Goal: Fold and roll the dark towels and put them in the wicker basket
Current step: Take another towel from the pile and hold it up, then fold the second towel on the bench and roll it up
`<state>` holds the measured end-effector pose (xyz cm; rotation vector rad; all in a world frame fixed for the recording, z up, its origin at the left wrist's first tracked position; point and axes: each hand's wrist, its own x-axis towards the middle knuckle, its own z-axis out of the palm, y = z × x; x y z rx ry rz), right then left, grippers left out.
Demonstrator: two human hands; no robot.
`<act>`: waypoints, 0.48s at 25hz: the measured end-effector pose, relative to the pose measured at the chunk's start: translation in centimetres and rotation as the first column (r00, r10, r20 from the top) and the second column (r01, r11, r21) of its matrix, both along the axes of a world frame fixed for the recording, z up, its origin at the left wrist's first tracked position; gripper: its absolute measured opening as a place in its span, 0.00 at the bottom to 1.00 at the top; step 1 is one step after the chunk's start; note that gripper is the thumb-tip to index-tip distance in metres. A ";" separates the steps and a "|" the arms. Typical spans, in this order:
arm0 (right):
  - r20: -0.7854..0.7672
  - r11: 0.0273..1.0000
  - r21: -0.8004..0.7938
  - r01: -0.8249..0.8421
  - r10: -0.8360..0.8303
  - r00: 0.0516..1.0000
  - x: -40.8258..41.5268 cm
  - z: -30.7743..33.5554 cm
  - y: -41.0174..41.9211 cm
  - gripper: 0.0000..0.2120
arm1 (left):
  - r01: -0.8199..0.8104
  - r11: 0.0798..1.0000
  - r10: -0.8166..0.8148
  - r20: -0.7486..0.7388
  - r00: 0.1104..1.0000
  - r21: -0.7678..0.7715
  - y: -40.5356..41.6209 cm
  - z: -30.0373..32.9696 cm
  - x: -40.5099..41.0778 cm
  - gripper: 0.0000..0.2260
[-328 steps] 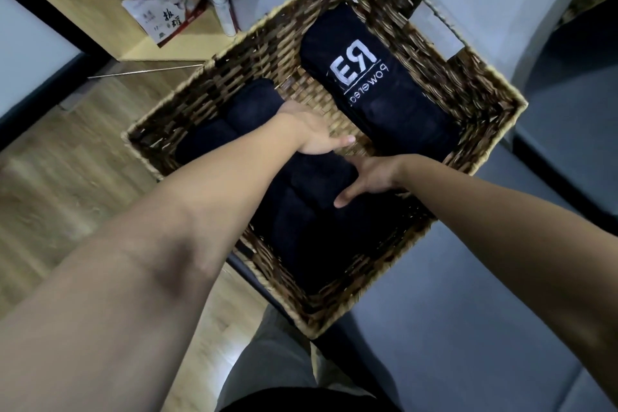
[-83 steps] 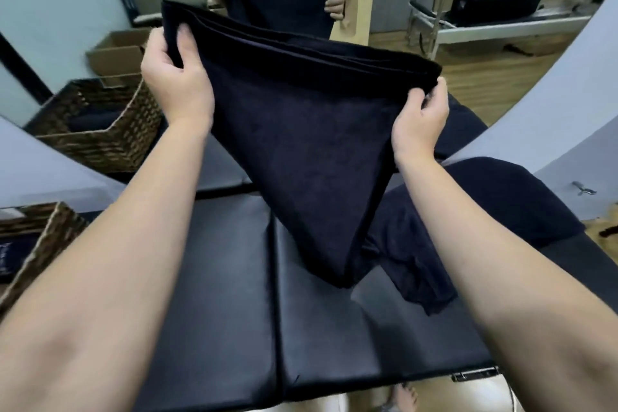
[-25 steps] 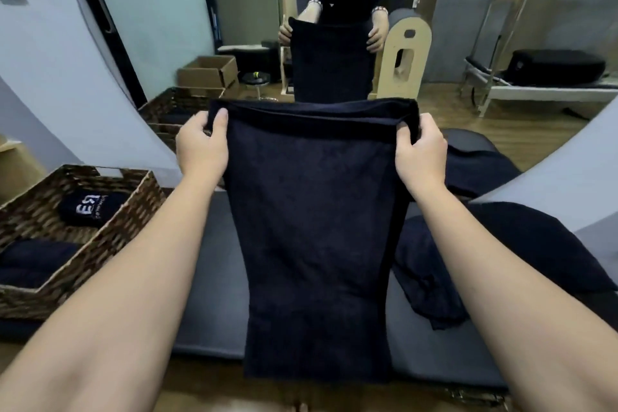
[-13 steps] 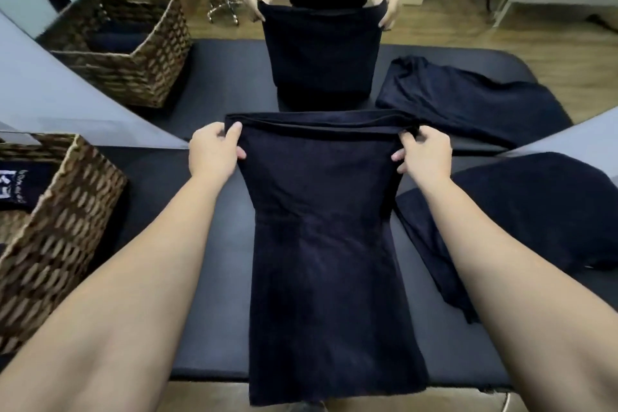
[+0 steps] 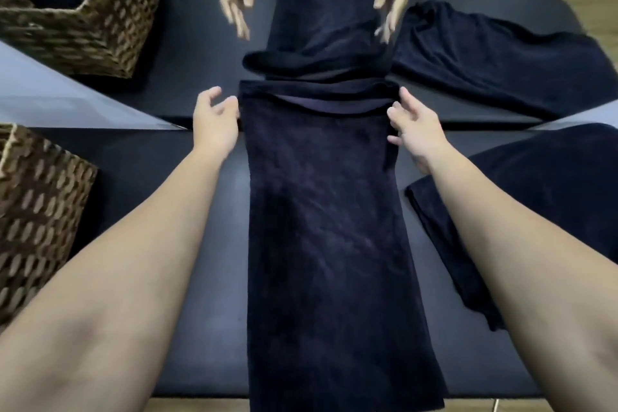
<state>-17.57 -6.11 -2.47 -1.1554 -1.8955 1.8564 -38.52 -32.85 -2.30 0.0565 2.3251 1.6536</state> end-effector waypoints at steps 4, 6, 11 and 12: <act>0.036 1.000 -0.004 -0.014 0.014 0.999 2.0 -2.0 -1.1 0.27 | 0.027 0.996 -0.024 0.037 0.999 -0.087 -1.4 -2.0 2.6 0.19; 0.038 1.000 -0.016 -0.008 0.008 0.999 3.6 -2.4 -2.1 0.26 | 0.057 0.991 -0.055 0.023 0.998 -0.122 -2.0 -2.4 5.1 0.19; 0.048 0.996 -0.013 -0.084 0.084 0.995 9.0 -3.1 -5.7 0.23 | 0.168 0.969 -0.168 0.017 0.986 -0.178 -3.8 -3.0 13.1 0.20; 0.054 0.994 0.002 -0.107 0.107 0.993 10.5 -3.3 -6.7 0.23 | 0.189 0.962 -0.191 0.011 0.982 -0.196 -4.7 -3.5 14.8 0.21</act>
